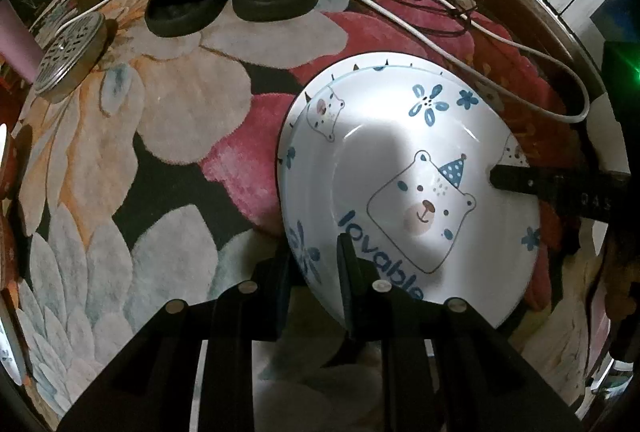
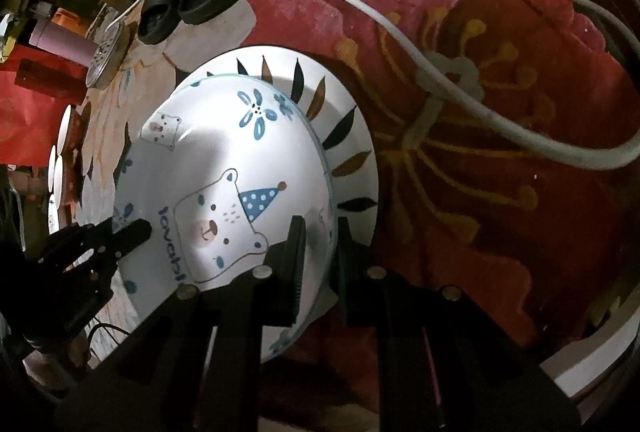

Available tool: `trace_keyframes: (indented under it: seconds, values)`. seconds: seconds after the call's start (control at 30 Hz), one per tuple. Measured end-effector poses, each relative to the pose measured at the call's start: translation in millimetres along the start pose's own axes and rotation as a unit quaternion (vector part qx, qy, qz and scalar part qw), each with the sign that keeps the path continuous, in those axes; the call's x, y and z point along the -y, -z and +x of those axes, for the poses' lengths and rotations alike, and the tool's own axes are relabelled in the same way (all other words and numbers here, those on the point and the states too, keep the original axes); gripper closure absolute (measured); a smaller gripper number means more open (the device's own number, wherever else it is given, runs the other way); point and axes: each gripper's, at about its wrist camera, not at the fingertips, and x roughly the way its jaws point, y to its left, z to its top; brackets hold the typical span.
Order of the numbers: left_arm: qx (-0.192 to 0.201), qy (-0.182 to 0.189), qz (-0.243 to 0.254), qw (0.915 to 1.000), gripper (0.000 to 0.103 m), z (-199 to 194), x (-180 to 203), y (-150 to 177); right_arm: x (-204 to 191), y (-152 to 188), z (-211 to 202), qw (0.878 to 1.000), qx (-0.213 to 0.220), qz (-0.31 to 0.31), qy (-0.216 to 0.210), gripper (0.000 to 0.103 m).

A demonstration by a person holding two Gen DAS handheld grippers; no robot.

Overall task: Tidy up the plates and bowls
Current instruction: 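Lower the bear-print plate onto the striped plate and open the left tool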

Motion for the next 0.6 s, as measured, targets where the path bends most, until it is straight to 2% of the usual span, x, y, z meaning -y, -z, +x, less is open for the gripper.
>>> trace_keyframes:
  seconds: [0.17, 0.3, 0.47, 0.57, 0.6]
  values:
    - [-0.005, 0.003, 0.002, 1.0000, 0.083, 1, 1, -4, 2, -3, 0, 1.000, 0.007, 0.005, 0.004, 0.088]
    - [-0.004, 0.010, 0.002, 0.9999, 0.077, 0, 4, -6, 1, -7, -1, 1.000, 0.013, 0.003, 0.014, 0.087]
    - [0.004, 0.024, 0.003, 0.9997, 0.039, -8, 7, -5, 0, -8, 3, 1.000, 0.007, 0.007, 0.017, 0.086]
    - [0.008, 0.030, -0.006, 0.9995, 0.024, -13, 4, -4, 1, -7, 2, 1.000, 0.004, 0.013, 0.017, 0.085]
    - [0.011, 0.032, -0.011, 0.9994, 0.024, -16, 2, -4, 0, -8, 1, 1.000, 0.003, 0.012, 0.019, 0.084]
